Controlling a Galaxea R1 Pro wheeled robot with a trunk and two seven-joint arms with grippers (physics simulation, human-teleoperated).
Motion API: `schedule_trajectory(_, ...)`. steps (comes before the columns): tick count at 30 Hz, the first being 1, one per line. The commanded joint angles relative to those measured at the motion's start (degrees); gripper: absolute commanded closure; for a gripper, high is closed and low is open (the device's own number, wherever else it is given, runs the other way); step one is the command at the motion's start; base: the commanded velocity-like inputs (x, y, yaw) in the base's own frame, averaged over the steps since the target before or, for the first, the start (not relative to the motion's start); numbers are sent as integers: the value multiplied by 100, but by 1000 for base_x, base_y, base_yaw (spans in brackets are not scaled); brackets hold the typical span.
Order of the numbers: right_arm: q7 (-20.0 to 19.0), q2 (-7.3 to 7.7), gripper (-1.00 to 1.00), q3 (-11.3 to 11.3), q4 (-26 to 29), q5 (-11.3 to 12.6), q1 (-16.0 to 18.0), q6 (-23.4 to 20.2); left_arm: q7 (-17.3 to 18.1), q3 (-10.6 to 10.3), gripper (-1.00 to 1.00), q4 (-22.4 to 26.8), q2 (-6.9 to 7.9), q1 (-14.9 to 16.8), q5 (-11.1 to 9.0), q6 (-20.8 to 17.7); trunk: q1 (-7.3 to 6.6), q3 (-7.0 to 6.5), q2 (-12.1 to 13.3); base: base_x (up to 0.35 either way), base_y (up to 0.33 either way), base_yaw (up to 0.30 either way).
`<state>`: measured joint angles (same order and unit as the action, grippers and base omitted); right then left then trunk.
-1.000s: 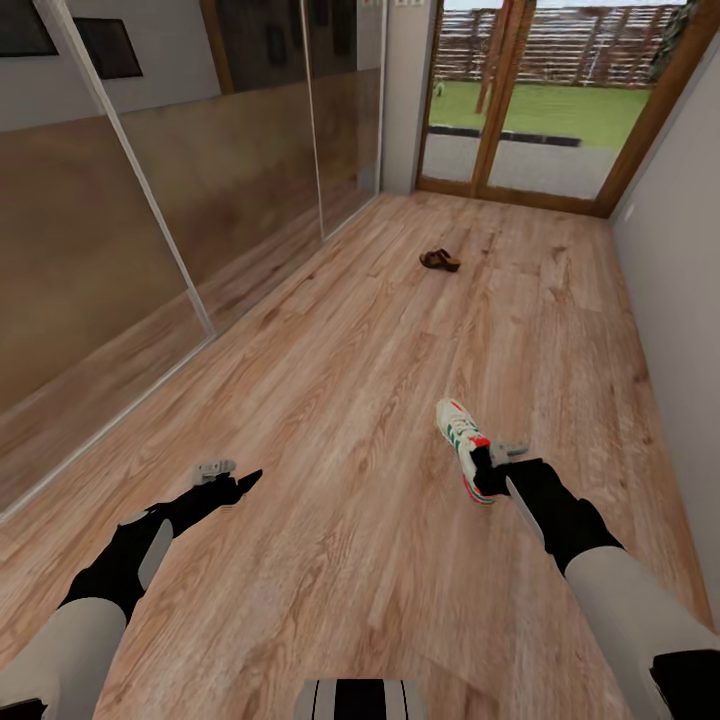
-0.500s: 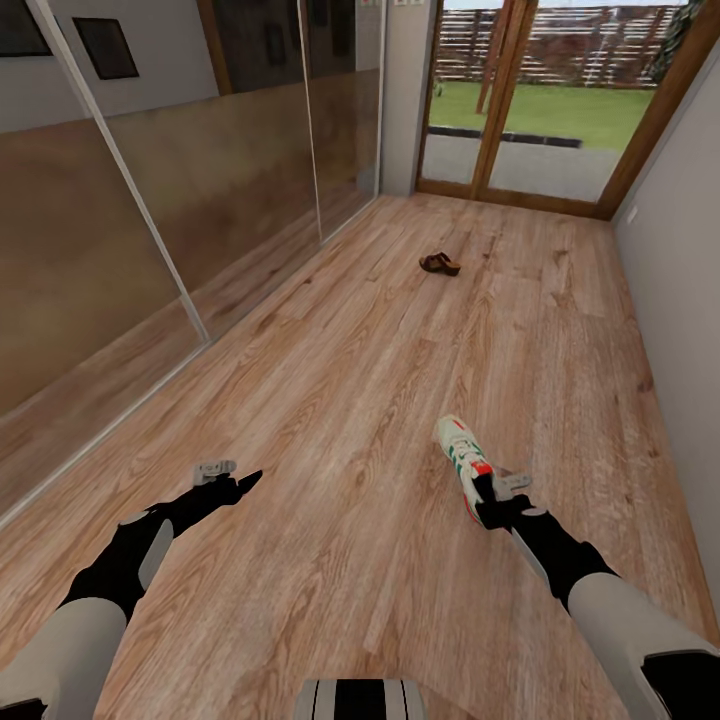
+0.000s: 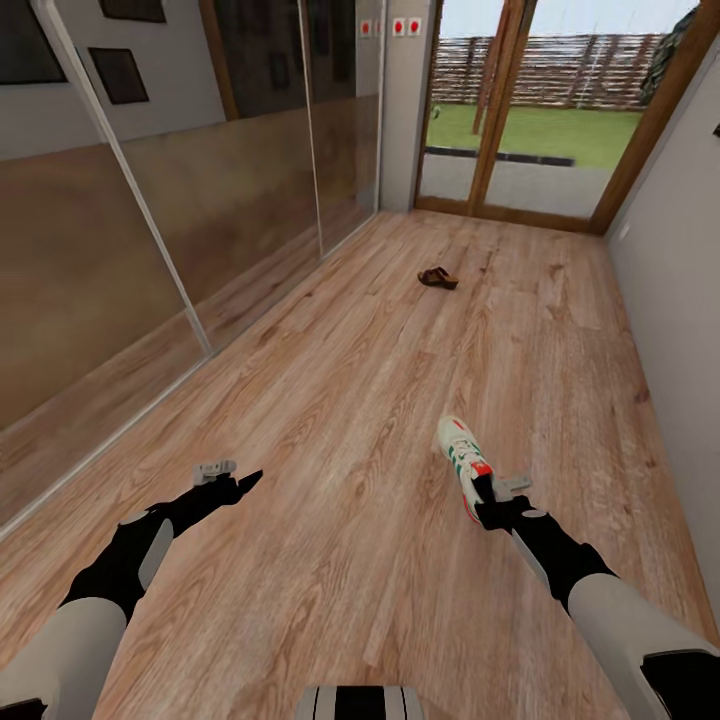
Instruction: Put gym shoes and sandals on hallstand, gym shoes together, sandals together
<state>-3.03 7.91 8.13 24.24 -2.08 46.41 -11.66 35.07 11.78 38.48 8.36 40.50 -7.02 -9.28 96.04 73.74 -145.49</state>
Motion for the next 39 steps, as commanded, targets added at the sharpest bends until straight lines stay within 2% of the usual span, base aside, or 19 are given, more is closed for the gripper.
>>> schedule_trajectory(1, -13, 4, 100, 17, 11, -21, 0, -35, 26, 11, -100, 1, -1, 2, -54, -61, -3, -19, 0, 0, 0, 0)
schedule_trajectory(35, -2, -13, 100, 25, -376, 19, 0, 16, 43, 18, -100, 24, -1, 2, -63, -47, -91, -772, 46, 0, 0, 0)
schedule_trajectory(39, -4, -15, 100, 23, -474, 67, 0, 184, 44, 18, -100, 8, -1, 2, -63, -47, -101, -860, 51, 0, 0, 0)
